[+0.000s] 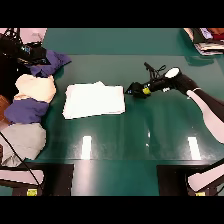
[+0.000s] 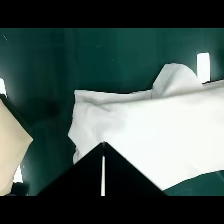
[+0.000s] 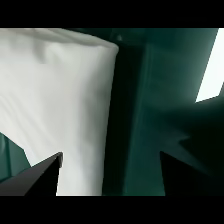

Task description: Fold the shirts.

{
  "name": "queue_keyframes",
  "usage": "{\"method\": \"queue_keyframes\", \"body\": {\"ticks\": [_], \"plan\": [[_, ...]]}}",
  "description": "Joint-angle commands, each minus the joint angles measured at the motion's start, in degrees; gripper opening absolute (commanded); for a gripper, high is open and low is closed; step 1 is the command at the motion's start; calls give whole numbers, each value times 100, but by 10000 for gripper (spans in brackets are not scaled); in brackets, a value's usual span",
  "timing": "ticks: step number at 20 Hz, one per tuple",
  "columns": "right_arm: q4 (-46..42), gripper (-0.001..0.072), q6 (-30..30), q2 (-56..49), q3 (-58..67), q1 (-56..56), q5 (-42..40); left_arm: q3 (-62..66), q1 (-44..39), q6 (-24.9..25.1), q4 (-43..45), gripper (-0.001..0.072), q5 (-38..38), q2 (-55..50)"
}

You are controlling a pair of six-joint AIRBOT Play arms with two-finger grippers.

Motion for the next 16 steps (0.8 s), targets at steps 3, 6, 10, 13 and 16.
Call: {"method": "queue_keyframes", "body": {"ticks": [3, 6, 10, 13, 16], "plan": [[758, 695, 31, -848, 636, 612, 210, 0, -4, -2, -184, 20, 31, -2], [925, 451, 26, -1327, 1353, 1027, 251, 0, -4, -2, -229, 20, -118, -2], [868, 15, -238, -1429, 1921, 1130, 142, 0, -125, 151, -308, 19, -374, 0], [507, 14, -181, -1054, 1910, 793, -155, 0, -507, 151, -308, 19, -391, 0], [7, 14, -7, -201, 1268, -24, -612, 0, -1071, 160, -308, 19, -389, 0]]}}
